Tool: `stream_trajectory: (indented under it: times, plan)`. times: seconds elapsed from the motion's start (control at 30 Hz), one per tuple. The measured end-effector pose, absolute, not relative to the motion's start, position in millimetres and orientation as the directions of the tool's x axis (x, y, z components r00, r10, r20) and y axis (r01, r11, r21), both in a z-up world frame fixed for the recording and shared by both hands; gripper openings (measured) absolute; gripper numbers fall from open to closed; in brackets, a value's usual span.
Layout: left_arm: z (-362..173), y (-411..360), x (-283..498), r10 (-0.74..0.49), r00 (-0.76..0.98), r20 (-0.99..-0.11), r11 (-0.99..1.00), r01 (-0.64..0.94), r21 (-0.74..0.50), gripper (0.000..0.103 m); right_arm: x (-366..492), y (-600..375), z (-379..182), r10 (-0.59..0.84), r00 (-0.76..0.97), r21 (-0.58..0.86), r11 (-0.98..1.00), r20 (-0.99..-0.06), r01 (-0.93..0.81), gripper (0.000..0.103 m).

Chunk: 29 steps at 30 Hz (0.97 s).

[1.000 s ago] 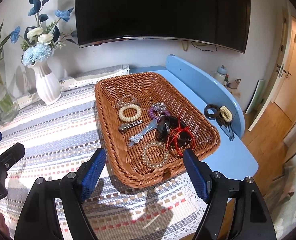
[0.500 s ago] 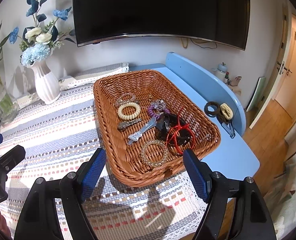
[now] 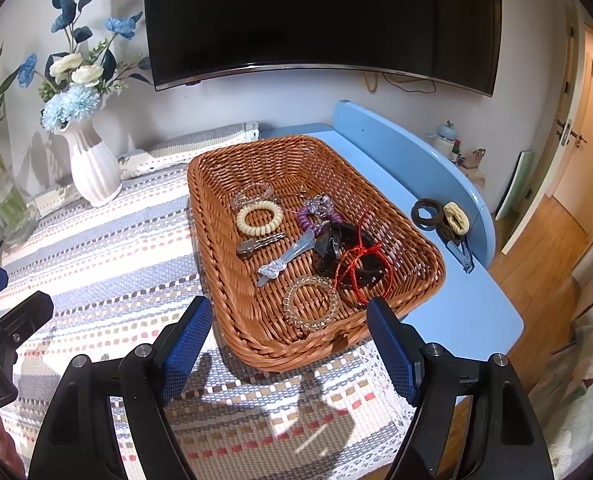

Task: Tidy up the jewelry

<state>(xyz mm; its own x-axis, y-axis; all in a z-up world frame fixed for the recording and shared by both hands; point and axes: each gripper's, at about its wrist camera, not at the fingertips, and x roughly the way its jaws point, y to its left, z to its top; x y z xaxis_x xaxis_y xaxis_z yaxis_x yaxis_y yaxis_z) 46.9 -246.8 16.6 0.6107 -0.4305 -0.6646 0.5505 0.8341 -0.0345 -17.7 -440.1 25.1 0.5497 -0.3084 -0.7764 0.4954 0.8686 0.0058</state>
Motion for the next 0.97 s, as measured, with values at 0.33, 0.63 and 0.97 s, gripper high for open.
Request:
stream_trajectory:
  times: [0.33,0.63,0.97]
  plan:
    - [14,-245,46,-0.429,0.611,-0.665,0.836,0.548,-0.036,0.099,-17,-437,25,-0.314,0.551,-0.007,0.873,-0.774,0.487,0.08]
    - [15,-239,49,-0.424,0.623,-0.657,0.84,0.542,-0.028,0.099,-13,-429,26,-0.324,0.548,-0.034,0.881,-0.771,0.472,0.08]
    - [17,-210,44,-0.372,0.69,-0.621,0.863,0.503,0.041,0.099,-8,-409,26,-0.291,0.561,-0.018,0.898,-0.775,0.44,0.08]
